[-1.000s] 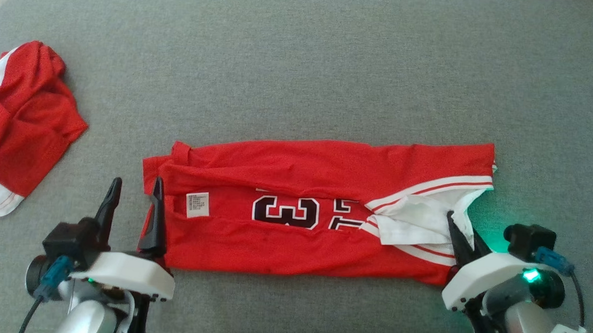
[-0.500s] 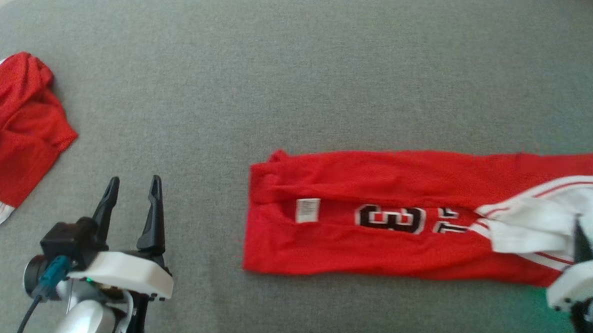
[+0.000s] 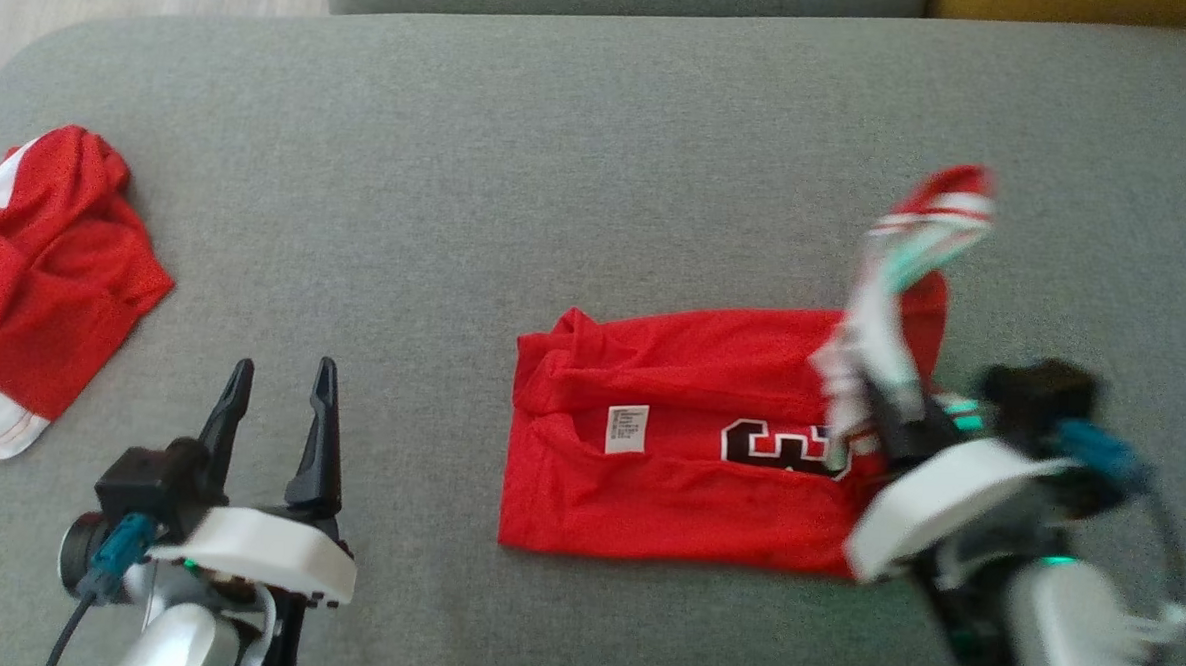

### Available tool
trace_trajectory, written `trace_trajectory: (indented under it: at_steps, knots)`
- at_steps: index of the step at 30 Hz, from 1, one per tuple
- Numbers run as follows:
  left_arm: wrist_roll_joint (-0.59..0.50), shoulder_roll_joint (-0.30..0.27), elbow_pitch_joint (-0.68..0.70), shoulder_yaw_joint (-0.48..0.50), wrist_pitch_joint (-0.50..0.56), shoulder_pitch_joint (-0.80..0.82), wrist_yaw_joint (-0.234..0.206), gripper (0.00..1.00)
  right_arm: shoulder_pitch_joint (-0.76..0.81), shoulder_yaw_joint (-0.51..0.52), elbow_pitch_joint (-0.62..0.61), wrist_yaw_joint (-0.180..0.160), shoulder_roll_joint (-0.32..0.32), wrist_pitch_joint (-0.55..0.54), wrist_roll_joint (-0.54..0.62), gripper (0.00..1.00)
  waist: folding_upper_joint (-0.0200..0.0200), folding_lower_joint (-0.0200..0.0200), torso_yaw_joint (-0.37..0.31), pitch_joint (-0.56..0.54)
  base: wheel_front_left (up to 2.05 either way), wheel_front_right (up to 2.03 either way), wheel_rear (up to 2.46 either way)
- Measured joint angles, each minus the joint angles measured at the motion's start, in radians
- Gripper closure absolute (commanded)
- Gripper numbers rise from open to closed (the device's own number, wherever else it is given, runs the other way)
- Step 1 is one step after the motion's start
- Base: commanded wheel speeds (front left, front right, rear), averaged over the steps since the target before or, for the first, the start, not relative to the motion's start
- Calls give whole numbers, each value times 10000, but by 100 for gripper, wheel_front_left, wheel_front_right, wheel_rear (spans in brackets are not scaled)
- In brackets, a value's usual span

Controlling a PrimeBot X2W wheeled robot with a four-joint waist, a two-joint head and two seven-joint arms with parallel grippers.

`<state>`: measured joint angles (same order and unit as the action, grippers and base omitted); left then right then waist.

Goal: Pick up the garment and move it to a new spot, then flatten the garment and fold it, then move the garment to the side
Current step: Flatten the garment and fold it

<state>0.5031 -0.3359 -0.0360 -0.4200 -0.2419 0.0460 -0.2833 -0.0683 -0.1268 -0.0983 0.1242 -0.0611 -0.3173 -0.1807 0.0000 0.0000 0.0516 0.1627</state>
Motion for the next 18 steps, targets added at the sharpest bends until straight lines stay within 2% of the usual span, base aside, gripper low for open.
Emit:
trace_trajectory:
  at_steps: [8,10,14,15,16,18]
  knots:
    - [0,113,-151,-194,-4,62,121,0,-1034,-3641,2021,0,21,397,-1967,100,0,0,431,59,0,0,0]
    - [-2,236,-221,-270,-6,111,201,0,-1313,-4148,2640,0,17,662,-2205,100,0,0,599,119,0,0,0]
    - [-2,295,-345,-272,-19,315,209,0,-1769,-4424,3799,0,8,1114,-2476,100,0,0,880,301,0,0,0]
    - [-2,297,-364,-253,-19,340,209,0,-1880,-4452,4029,0,4,1198,-2508,58,0,0,923,352,0,0,0]
    - [-2,299,-403,-242,-21,374,232,0,-1987,-4472,4199,0,-4,1340,-2548,0,0,1,959,400,0,0,0]
    - [-2,299,-460,-192,-52,398,282,0,-2200,-4543,4362,0,-10,1653,-2600,0,0,1,979,459,0,0,0]
